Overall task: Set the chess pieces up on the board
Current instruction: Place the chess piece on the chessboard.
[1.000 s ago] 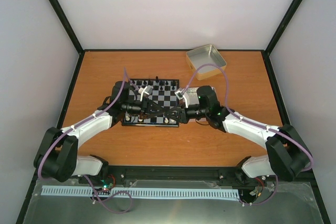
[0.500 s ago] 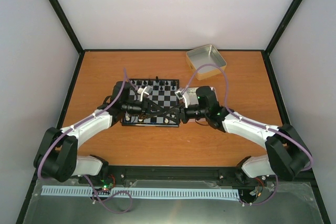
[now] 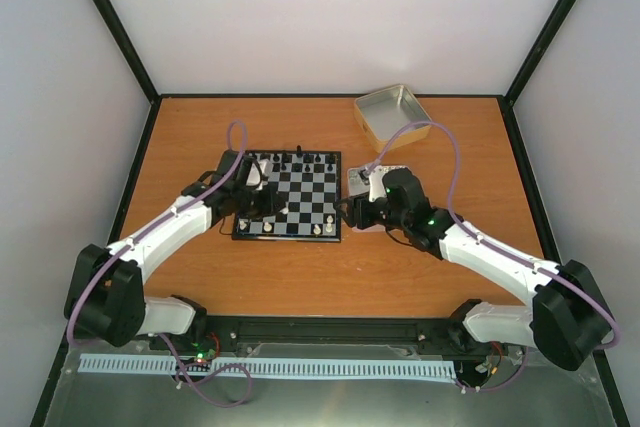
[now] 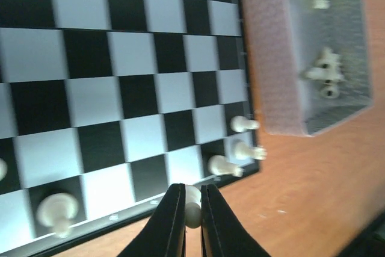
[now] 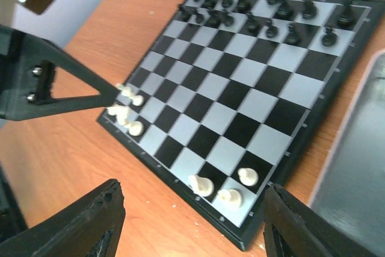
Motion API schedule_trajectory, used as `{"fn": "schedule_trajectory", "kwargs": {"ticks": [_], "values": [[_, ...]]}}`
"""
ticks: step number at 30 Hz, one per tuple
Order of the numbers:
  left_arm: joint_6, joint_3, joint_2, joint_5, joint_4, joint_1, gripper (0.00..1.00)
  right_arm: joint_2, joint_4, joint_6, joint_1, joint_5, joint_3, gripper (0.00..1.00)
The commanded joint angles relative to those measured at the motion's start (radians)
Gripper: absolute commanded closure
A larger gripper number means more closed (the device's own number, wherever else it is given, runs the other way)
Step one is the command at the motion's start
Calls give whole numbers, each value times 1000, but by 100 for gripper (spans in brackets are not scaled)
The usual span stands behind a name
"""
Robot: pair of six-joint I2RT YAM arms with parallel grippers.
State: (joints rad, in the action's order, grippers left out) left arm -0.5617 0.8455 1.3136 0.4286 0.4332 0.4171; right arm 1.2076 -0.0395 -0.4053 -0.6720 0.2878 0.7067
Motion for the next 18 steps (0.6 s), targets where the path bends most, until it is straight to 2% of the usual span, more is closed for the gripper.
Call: {"fn": "schedule_trajectory", "kwargs": {"ticks": [1, 6, 18], "values": [[85, 22, 24, -214, 84, 5, 99, 0, -50, -22, 3, -135, -11, 37], [65, 23, 75, -332, 71, 5, 99, 32, -55, -33, 3, -136, 3, 37], [60, 87, 212, -396, 72, 5, 99, 24, -68, -29, 3, -143, -2, 37]]}}
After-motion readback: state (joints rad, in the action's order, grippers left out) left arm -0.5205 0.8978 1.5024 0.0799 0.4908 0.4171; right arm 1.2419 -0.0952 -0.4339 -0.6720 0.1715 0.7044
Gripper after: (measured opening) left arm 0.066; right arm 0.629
